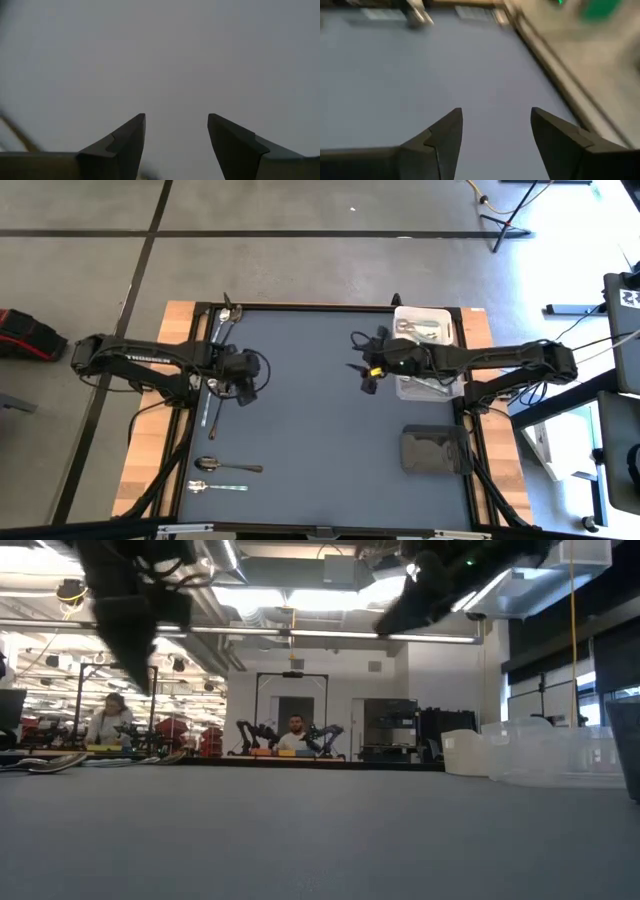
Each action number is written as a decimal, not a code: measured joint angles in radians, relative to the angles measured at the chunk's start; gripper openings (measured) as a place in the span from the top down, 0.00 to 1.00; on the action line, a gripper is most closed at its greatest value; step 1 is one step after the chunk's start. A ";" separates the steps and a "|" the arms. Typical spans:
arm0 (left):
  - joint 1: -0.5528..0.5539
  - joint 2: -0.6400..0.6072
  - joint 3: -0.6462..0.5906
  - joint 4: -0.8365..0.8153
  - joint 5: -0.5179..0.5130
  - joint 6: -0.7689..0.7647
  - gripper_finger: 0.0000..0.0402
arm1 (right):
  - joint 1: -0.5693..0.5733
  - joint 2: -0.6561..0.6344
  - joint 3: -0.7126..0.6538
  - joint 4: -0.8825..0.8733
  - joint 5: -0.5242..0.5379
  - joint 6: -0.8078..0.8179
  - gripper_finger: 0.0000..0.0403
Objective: Sort silverware by color (type)
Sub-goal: Put the white green spoon into the transparent bin
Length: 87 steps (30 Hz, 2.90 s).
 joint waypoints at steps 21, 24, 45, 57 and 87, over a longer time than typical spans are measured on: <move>-0.168 0.002 -0.131 -0.143 0.169 -0.320 0.48 | -0.001 0.155 -0.059 0.445 -0.215 -0.236 0.45; -0.168 0.002 -0.145 -0.168 0.139 -0.354 0.48 | -0.001 0.155 -0.059 0.442 -0.215 -0.212 0.45; 0.012 0.110 -0.148 -0.224 0.174 -0.217 0.48 | -0.001 0.155 -0.058 0.377 -0.215 -0.176 0.45; -0.042 0.262 -0.148 -0.221 0.187 -0.237 0.48 | -0.001 0.155 -0.058 0.379 -0.215 -0.177 0.45; 0.145 0.442 -0.069 -0.437 -0.047 -0.147 0.48 | -0.001 0.155 -0.058 0.379 -0.215 -0.165 0.45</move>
